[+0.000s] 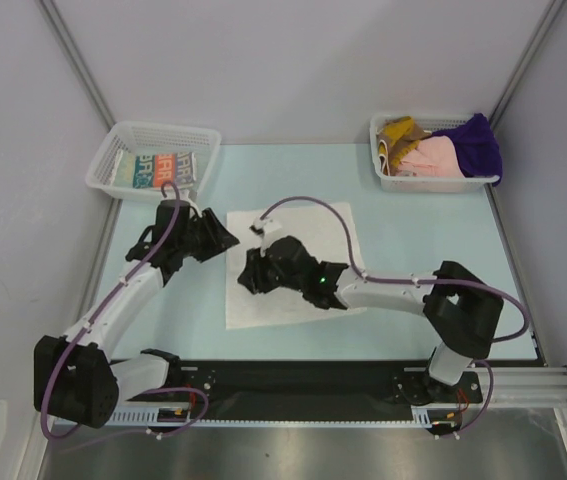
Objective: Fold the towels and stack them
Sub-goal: Fold the towel
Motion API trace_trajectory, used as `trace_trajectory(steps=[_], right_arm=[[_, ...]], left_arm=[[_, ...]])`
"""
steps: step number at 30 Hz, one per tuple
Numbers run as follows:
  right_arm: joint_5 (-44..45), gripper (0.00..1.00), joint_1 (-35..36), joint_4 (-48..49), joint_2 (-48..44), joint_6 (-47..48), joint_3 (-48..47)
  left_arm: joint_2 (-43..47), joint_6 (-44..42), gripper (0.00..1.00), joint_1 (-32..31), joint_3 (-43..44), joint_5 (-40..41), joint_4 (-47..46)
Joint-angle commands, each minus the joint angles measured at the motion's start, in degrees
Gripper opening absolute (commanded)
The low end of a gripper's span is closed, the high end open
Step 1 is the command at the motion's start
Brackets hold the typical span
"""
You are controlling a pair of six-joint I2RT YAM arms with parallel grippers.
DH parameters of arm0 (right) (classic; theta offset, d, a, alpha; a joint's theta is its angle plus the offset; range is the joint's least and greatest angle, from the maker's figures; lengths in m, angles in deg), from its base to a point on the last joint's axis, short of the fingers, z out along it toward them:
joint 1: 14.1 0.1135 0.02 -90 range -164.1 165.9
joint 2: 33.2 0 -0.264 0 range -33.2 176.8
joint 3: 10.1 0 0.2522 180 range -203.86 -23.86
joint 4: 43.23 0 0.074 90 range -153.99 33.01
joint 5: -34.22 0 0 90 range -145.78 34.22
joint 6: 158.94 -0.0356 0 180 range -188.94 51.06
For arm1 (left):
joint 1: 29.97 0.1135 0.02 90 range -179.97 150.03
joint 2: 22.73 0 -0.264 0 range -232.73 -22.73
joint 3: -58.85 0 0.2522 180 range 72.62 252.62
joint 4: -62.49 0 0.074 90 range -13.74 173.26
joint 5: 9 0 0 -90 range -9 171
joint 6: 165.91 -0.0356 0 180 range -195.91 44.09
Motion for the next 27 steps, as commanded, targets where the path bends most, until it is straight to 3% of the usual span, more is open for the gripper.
trace_trajectory(steps=[1,11,27], right_arm=[[6.6,0.36,-6.8,-4.5,-2.3,2.4,1.0],[3.9,0.37,-11.0,-6.7,6.0,9.3,-2.2],[0.0,0.40,-11.0,-3.6,11.9,10.2,-4.9]], left_arm=[[0.0,-1.4,0.52,0.8,4.1,-1.9,0.6],[-1.1,-2.0,0.52,0.9,5.1,-3.0,0.2],[-1.4,-2.5,0.52,1.2,4.1,-3.6,-0.5]])
